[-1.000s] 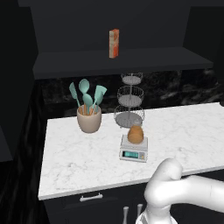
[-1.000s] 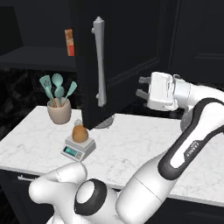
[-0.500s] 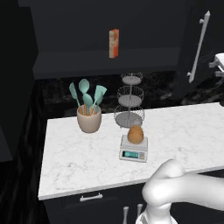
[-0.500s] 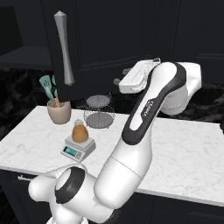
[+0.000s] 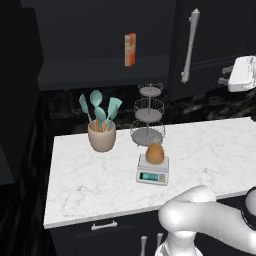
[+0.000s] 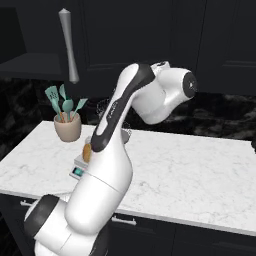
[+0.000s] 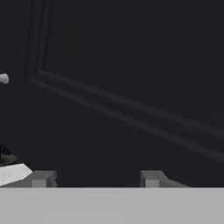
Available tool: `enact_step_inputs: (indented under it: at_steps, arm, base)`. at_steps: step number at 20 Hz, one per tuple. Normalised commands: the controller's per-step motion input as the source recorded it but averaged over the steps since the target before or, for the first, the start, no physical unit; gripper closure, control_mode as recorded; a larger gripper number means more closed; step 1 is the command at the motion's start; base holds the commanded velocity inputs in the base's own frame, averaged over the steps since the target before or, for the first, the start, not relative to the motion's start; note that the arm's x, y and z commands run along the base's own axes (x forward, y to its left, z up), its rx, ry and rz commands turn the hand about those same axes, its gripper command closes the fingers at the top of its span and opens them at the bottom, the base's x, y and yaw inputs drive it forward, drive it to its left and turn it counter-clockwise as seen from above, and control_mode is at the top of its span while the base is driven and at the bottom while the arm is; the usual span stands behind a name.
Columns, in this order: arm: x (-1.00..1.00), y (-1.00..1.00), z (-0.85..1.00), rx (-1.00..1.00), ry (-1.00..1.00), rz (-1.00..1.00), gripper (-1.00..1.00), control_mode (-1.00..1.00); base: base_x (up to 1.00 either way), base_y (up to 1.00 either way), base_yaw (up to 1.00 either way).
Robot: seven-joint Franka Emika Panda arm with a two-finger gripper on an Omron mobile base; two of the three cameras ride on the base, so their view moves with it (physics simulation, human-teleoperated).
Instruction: Pick the honey bottle and place it on the digital scale for weighing, and close the cabinet.
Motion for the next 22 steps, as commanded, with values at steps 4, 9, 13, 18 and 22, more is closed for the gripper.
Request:
enact_step_inputs:
  at_steps: [4, 9, 13, 18, 22]
  arm:
    - [1.00, 0.81, -0.15, 0.00, -0.42, -0.30, -1.00, -1.00]
    - [1.00, 0.32, -0.01, 0.01, -0.28, -0.20, -1.00, -1.00]
    - [1.00, -0.02, -0.01, 0.02, -0.08, -0.03, -1.00, -1.00]
    - [0.67, 0.00, -0.22, 0.00, -0.13, -0.02, -1.00, -1.00]
    - [-0.71, 0.06, 0.13, 0.00, -0.24, -0.01, -1.00, -1.00]
  base:
    - [0.00, 0.00, 0.00]
    - [0.00, 0.00, 0.00]
    - [0.00, 0.00, 0.00]
    - [0.00, 0.00, 0.00]
    - [0.00, 0.00, 0.00]
